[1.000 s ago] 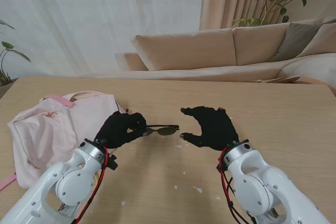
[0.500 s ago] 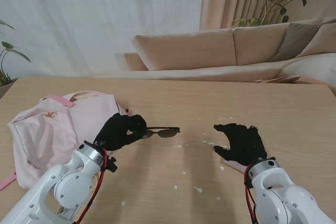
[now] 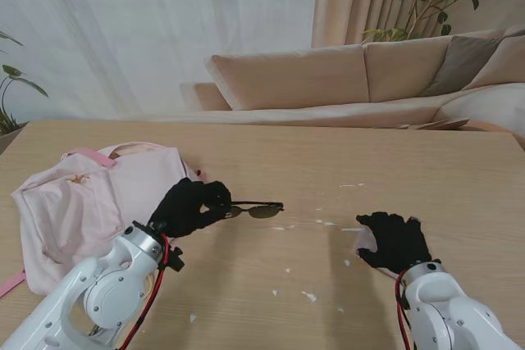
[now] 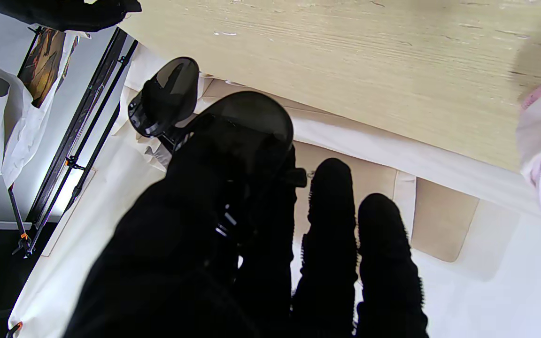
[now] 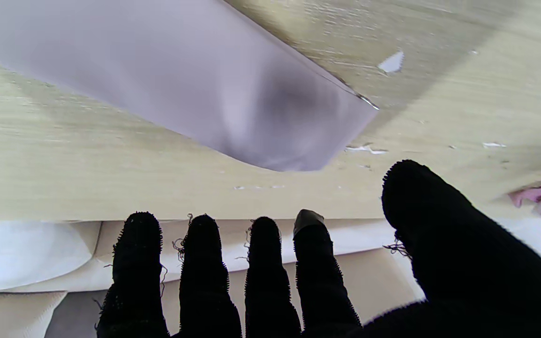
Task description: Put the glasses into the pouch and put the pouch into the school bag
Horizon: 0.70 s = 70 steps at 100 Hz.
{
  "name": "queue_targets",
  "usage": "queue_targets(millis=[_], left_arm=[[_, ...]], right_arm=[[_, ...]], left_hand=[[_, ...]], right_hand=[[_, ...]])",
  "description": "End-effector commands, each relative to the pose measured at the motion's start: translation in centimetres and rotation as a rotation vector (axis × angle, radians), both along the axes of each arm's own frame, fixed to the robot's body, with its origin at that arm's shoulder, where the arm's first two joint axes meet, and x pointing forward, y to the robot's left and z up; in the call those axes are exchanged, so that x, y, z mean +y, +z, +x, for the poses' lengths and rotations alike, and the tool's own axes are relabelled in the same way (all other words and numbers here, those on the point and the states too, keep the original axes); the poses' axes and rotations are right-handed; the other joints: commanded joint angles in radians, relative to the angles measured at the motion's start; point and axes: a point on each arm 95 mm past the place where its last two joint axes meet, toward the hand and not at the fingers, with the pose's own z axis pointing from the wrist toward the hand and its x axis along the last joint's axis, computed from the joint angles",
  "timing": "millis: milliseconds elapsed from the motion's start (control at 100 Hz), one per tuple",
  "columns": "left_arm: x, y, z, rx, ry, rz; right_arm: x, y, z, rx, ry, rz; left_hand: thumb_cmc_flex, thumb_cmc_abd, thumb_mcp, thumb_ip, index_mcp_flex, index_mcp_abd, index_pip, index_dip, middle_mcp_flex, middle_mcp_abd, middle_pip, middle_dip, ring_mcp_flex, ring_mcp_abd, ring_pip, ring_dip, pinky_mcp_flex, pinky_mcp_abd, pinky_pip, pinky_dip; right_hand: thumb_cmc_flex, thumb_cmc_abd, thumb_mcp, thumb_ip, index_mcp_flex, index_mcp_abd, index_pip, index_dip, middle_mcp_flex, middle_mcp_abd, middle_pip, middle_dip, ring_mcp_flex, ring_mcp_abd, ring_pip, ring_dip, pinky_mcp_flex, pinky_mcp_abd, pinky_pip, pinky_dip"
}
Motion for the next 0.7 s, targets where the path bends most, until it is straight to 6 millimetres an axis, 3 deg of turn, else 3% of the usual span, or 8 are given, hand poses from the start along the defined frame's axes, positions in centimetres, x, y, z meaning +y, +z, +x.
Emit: queue_targets(millis=[0,100,170,200,240,310,380,690], left_arm=[[-0.5,0.0,-0.3,0.013,-0.016,0.004],[-0.6,0.0,-0.3,0.013,-0.016,0.007],[-0.6,-0.1,-0.4,0.016,-0.016,0.006],[-0.7,-0.1,-0.4,0.017,-0.016,0.007],[-0.7,-0.1,-0.4,0.018,-0.017,0.009],[-0.7,-0.1,-0.4,0.019,-0.018,0.011],[-0.8,-0.1,-0.4,0.020,-0.018,0.011],[-0.9,-0.1,-0.5,0.023,-0.019,0.021]], right_arm=[[-0.5,-0.9,-0.5,0.040,-0.002,-0.014],[-1.0,-1.3,-0.9,0.061,-0.005,-0.022],[-1.1,-1.6,-1.1,0.076,-0.016,-0.012],[-1.2,-1.8,-1.2,0.081,-0.022,-0.008],[-1.3,-1.9,-1.2,0.087,-0.027,-0.010],[-1.5,-2.2,-1.3,0.088,-0.035,-0.019],[-1.7,-2.5,-1.2,0.086,-0.047,-0.021],[-2.9,-3.8,-0.6,0.132,-0.083,-0.042]], left_hand=[[0.105,0.021,0.134,0.015,0.027,-0.073,0.130,0.054,0.044,-0.006,0.047,0.027,0.021,0.011,0.020,0.026,-0.007,0.017,0.024,0.011],[0.104,0.020,0.135,0.014,0.027,-0.074,0.130,0.054,0.045,-0.005,0.047,0.027,0.022,0.011,0.019,0.026,-0.007,0.017,0.024,0.011],[0.104,0.018,0.136,0.014,0.028,-0.073,0.130,0.054,0.045,-0.004,0.047,0.027,0.022,0.014,0.020,0.026,-0.007,0.017,0.024,0.011],[0.104,0.019,0.137,0.014,0.028,-0.073,0.130,0.054,0.045,-0.003,0.047,0.027,0.023,0.013,0.020,0.026,-0.007,0.017,0.024,0.011],[0.103,0.019,0.137,0.014,0.028,-0.073,0.130,0.054,0.046,-0.004,0.047,0.027,0.023,0.013,0.020,0.026,-0.007,0.017,0.024,0.011],[0.103,0.018,0.139,0.014,0.029,-0.073,0.130,0.054,0.046,-0.004,0.047,0.027,0.022,0.012,0.019,0.026,-0.007,0.017,0.024,0.011],[0.103,0.017,0.140,0.013,0.030,-0.073,0.130,0.054,0.047,-0.004,0.048,0.028,0.023,0.013,0.020,0.026,-0.006,0.017,0.024,0.011],[0.101,0.015,0.145,0.012,0.032,-0.075,0.130,0.054,0.049,-0.004,0.048,0.028,0.024,0.014,0.020,0.027,-0.006,0.018,0.024,0.011]], right_hand=[[0.021,-0.023,0.027,0.022,-0.055,-0.018,-0.020,0.019,-0.052,-0.022,-0.009,-0.014,-0.057,-0.033,-0.025,-0.022,-0.026,-0.023,-0.030,-0.017],[-0.049,-0.046,0.014,0.004,-0.112,-0.007,-0.039,0.029,-0.084,0.000,-0.055,-0.041,-0.092,-0.016,-0.040,-0.036,-0.042,-0.026,-0.054,-0.026],[-0.127,-0.071,-0.017,-0.009,-0.188,0.041,-0.079,0.050,-0.090,0.063,-0.170,-0.094,-0.127,0.011,-0.060,-0.053,-0.054,-0.022,-0.076,-0.030],[-0.149,-0.085,-0.017,-0.013,-0.190,0.060,-0.137,0.049,-0.089,0.084,-0.219,-0.114,-0.138,0.020,-0.068,-0.060,-0.059,-0.019,-0.087,-0.033],[-0.162,-0.089,-0.045,-0.023,-0.155,0.082,-0.350,0.169,-0.097,0.104,-0.283,-0.134,-0.156,0.028,-0.076,-0.071,-0.064,-0.020,-0.101,-0.035],[-0.170,-0.093,-0.110,-0.028,-0.139,0.115,-0.424,0.138,-0.104,0.122,-0.343,-0.163,-0.170,0.036,-0.086,-0.082,-0.067,-0.019,-0.113,-0.042],[-0.178,-0.106,-0.146,-0.024,-0.132,0.129,-0.425,0.039,-0.108,0.126,-0.368,-0.171,-0.179,0.032,-0.087,-0.091,-0.073,-0.021,-0.120,-0.047],[-0.197,-0.144,-0.139,-0.025,-0.130,0.165,-0.408,0.038,-0.093,0.118,-0.330,-0.152,-0.161,-0.001,-0.067,-0.079,-0.060,-0.032,-0.113,-0.040]])
